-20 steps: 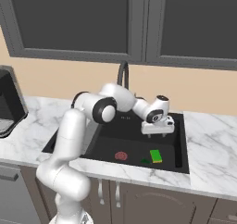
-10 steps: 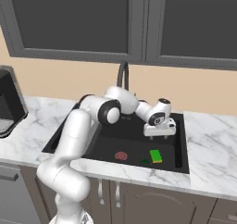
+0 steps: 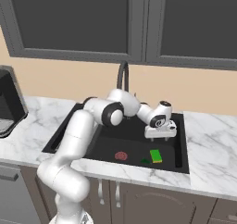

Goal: Pick up the sponge and sponge from the sink, and place them back in the cabinet, and close the cabinet doors.

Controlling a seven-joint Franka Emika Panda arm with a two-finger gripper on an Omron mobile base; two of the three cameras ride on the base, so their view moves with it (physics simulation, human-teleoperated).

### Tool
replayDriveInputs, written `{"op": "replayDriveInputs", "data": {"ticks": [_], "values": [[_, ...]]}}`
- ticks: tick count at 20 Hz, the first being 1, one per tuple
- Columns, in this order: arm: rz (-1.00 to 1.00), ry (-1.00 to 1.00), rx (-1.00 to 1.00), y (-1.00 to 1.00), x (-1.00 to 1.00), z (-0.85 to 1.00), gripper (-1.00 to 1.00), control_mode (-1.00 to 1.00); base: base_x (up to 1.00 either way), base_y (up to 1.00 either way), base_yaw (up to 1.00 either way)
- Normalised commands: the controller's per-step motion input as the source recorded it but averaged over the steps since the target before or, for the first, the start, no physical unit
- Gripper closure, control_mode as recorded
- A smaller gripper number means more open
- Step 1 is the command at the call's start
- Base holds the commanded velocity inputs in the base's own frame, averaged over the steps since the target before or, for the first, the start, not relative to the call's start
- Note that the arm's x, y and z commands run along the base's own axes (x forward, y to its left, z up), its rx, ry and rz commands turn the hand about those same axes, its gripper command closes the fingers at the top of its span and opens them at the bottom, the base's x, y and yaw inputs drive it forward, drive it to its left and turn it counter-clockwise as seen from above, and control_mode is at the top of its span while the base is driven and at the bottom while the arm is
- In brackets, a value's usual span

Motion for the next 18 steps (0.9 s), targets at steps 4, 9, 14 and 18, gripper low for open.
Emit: {"op": "replayDriveInputs", "data": {"ticks": [4, 9, 14, 18], "values": [[0.00, 0.00, 0.00, 0.00, 0.00, -0.18, -1.00, -1.00, 0.00, 0.00, 0.00], [0.00, 0.01, 0.00, 0.00, 0.00, -0.12, -1.00, -1.00, 0.00, 0.00, 0.00], [0.00, 0.02, 0.00, 0.00, 0.00, -0.13, -1.00, -1.00, 0.00, 0.00, 0.00], [0.00, 0.03, 0.00, 0.00, 0.00, -0.13, -1.00, -1.00, 0.00, 0.00, 0.00]]}}
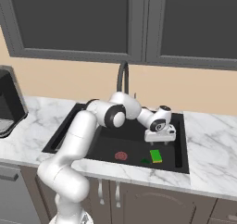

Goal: Pick up the sponge and sponge from the sink, and place them back in the cabinet, and close the cabinet doors.

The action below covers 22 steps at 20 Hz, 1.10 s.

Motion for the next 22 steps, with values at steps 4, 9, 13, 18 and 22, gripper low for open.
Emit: {"op": "replayDriveInputs", "data": {"ticks": [4, 9, 13, 18, 22], "values": [[0.00, 0.04, 0.00, 0.00, 0.00, -0.12, -1.00, -1.00, 0.00, 0.00, 0.00], [0.00, 0.02, 0.00, 0.00, 0.00, -0.13, -1.00, -1.00, 0.00, 0.00, 0.00], [0.00, 0.00, 0.00, 0.00, 0.00, -0.19, -1.00, -1.00, 0.00, 0.00, 0.00], [0.00, 0.00, 0.00, 0.00, 0.03, -0.16, -1.00, -1.00, 0.00, 0.00, 0.00], [0.00, 0.00, 0.00, 0.00, 0.04, -0.16, -1.00, -1.00, 0.00, 0.00, 0.00]]}}
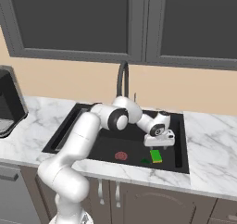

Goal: Pick up the sponge and sponge from the sink, and place them back in the cabinet, and close the cabinet doors.

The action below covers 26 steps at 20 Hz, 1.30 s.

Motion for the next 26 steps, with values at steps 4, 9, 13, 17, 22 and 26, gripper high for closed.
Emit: {"op": "replayDriveInputs", "data": {"ticks": [4, 9, 13, 17, 22, 26], "values": [[0.00, 0.00, 0.00, 0.00, 0.05, -0.18, -1.00, -1.00, 0.00, 0.00, 0.00], [0.00, 0.01, 0.00, 0.00, 0.02, -0.12, -1.00, -1.00, 0.00, 0.00, 0.00], [0.00, 0.02, 0.00, 0.00, 0.00, -0.08, -1.00, -1.00, 0.00, 0.00, 0.00], [0.00, 0.04, 0.00, 0.00, 0.00, -0.01, -1.00, -1.00, 0.00, 0.00, 0.00], [0.00, 0.06, 0.00, 0.00, 0.00, 0.00, -1.00, -1.00, 0.00, 0.00, 0.00], [0.00, 0.06, 0.00, 0.00, 0.00, 0.00, -1.00, -1.00, 0.00, 0.00, 0.00]]}}
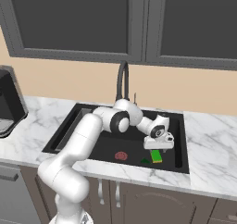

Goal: Pick up the sponge and sponge from the sink, and place them back in the cabinet, and close the cabinet doors.

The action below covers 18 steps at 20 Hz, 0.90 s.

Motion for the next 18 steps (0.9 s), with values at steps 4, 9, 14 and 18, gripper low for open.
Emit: {"op": "replayDriveInputs", "data": {"ticks": [4, 9, 14, 18], "values": [[0.00, 0.04, 0.00, 0.00, 0.00, -0.05, -1.00, -1.00, 0.00, 0.00, 0.00], [0.00, 0.02, 0.01, 0.00, 0.00, -0.06, -1.00, -1.00, 0.00, 0.00, 0.00], [0.00, 0.00, 0.02, 0.00, 0.00, -0.08, -1.00, -1.00, 0.00, 0.00, 0.00], [0.00, 0.00, 0.01, 0.00, 0.00, -0.11, -1.00, -1.00, 0.00, 0.00, 0.00]]}}
